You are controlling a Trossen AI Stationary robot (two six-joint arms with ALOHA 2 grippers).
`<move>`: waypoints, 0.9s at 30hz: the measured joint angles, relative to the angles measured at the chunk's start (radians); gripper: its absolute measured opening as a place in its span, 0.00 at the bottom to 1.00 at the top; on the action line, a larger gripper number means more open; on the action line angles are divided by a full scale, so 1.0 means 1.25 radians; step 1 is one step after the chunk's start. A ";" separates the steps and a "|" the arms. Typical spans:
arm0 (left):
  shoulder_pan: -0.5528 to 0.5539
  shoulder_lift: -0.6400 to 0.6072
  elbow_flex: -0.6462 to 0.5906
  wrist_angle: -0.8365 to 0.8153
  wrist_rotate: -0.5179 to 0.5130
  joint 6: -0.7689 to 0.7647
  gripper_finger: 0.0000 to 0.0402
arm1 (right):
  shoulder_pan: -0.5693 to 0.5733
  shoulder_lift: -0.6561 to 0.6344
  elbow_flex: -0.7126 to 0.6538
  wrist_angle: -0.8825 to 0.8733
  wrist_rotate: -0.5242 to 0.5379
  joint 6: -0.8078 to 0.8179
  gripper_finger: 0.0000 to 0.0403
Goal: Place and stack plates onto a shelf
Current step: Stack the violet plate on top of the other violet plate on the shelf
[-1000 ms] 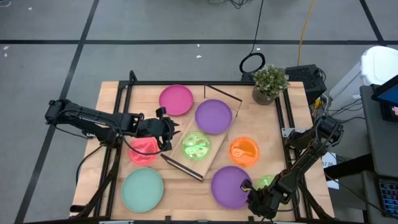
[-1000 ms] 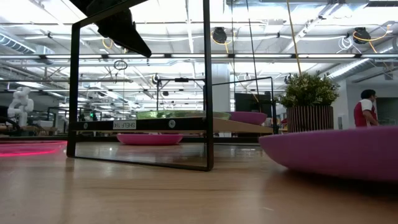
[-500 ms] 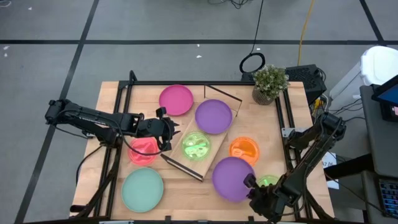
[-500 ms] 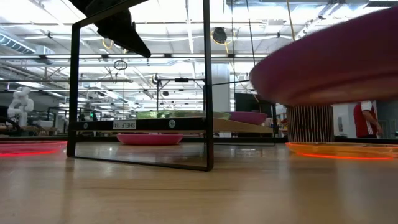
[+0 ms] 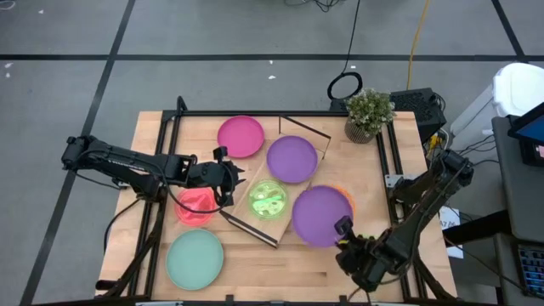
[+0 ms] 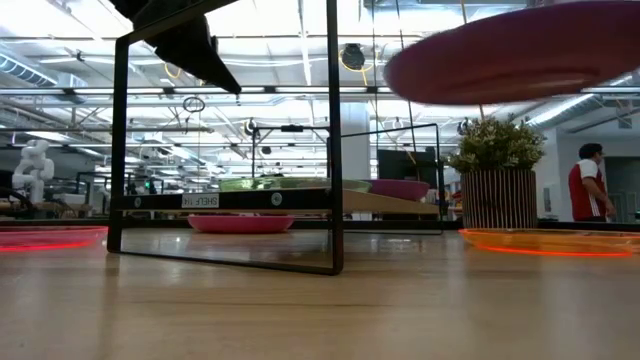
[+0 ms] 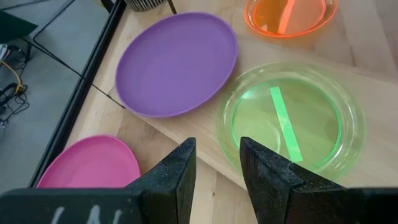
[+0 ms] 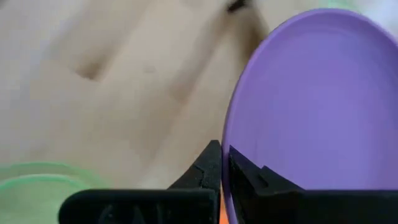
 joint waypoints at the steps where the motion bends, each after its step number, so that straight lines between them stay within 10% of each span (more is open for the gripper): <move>1: 0.000 0.000 0.000 -0.004 0.000 0.000 0.33 | -0.012 -0.006 0.000 -0.007 0.011 -0.008 0.00; 17: 0.000 0.000 0.000 -0.019 0.000 -0.003 0.33 | -0.322 -0.055 -0.001 0.097 0.010 -0.356 0.00; 27: 0.000 0.000 0.000 -0.019 0.000 -0.006 0.33 | -0.505 -0.055 -0.107 0.344 -0.159 -0.576 0.00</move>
